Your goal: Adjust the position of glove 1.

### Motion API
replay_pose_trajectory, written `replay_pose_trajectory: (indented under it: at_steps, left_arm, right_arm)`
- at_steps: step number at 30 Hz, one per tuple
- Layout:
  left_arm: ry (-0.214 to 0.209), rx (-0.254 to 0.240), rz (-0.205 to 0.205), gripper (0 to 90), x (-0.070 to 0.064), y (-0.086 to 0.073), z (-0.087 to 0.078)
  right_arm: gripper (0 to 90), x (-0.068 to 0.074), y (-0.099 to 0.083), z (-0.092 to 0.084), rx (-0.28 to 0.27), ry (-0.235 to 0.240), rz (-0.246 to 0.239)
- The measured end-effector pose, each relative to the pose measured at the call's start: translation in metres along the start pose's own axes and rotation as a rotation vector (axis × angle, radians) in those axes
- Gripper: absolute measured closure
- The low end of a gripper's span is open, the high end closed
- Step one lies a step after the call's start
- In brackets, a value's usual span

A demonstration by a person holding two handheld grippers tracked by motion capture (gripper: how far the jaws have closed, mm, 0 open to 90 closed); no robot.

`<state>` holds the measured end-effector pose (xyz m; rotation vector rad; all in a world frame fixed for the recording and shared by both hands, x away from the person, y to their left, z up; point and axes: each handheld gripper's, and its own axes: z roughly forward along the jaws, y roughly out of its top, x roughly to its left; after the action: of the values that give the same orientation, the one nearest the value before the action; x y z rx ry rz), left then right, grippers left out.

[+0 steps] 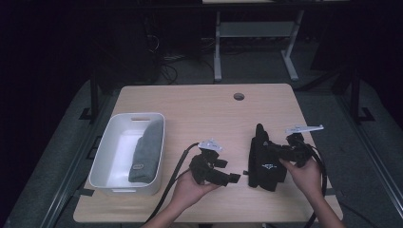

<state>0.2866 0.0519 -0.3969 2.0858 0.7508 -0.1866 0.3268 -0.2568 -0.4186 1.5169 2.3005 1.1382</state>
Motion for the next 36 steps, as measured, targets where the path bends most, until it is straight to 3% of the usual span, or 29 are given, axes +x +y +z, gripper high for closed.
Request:
replay_pose_trajectory:
  at_steps: [3,8,11,16,21,25,26,31,36]
  left_arm:
    - [0.001,0.0,-0.005,25.2,0.0,-0.001,0.001]
    - [0.002,0.008,-0.007,25.1,0.002,-0.002,0.004]
    - [0.002,0.009,-0.009,25.1,0.002,-0.002,0.007]
    - [0.002,0.017,-0.006,25.2,0.002,-0.003,0.013]
    - [0.0,0.024,-0.009,25.4,0.002,-0.002,0.02]
    - [0.001,0.03,-0.014,25.4,0.002,-0.003,0.027]
    - [-0.002,0.028,-0.02,25.4,0.003,-0.003,0.029]
    - [0.005,0.041,-0.032,25.4,0.005,-0.003,0.041]
    - [0.0,0.053,-0.052,25.5,0.006,-0.003,0.056]
  right_arm:
    - [71.0,-0.001,-0.005,0.008,0.018,0.009,0.002]
    - [54.4,-0.001,-0.007,0.011,0.044,-0.015,-0.009]
    - [55.7,-0.002,-0.008,0.006,0.036,-0.016,-0.009]
    - [67.8,-0.008,-0.017,0.001,0.039,-0.015,-0.051]
    - [74.6,-0.01,-0.027,0.003,0.059,-0.002,-0.047]
    - [74.6,-0.01,-0.032,0.006,0.053,0.015,-0.06]
    - [74.6,-0.008,-0.033,0.006,0.065,0.016,-0.03]
    - [73.5,-0.005,-0.039,0.009,0.074,0.052,-0.018]
    - [56.5,-0.006,-0.034,0.006,0.068,0.062,-0.028]
